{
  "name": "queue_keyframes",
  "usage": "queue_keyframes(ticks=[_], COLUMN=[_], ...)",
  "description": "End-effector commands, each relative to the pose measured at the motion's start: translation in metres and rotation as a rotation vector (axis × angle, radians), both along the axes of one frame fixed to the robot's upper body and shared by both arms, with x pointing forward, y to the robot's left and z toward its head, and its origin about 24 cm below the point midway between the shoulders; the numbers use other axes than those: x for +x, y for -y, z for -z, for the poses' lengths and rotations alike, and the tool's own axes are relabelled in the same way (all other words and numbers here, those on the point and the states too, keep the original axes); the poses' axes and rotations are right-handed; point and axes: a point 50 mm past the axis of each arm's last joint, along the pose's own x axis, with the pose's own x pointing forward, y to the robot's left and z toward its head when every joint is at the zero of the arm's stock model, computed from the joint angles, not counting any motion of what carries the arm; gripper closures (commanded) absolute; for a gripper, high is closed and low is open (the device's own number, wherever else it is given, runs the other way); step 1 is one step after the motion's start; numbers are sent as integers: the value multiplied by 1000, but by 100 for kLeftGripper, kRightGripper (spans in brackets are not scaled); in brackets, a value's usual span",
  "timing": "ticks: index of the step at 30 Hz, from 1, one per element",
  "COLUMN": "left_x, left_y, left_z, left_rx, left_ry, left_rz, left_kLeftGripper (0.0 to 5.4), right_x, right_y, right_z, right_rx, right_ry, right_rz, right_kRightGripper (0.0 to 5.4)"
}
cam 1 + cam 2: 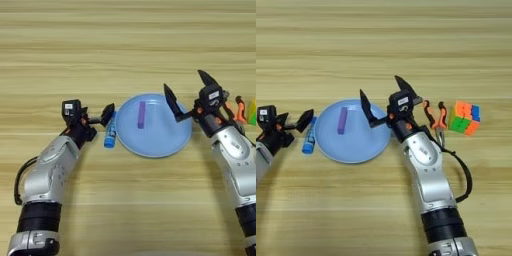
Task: Move the objects on the table
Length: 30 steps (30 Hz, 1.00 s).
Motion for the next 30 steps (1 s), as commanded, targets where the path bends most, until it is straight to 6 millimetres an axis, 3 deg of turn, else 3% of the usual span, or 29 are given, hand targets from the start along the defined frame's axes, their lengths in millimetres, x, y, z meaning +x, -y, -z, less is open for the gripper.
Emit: queue_keyframes(ticks=[1,14,23,30], left_x=[2,2,2,2], left_y=[-8,-11,-20,-23], left_z=[-10,-20,-24,-27], left_rx=[79,226,299,319], left_ry=[86,238,291,321], left_rz=[-82,-165,-252,-283], left_kLeftGripper=[2,2,2,2], right_x=[1,5,11,18], right_y=[5,18,47,81], right_z=[-2,4,7,22], right_rx=[8,40,2,27], right_ry=[18,-10,-11,-101], right_rz=[30,128,376,610], right_kRightGripper=[0,0,0,0])
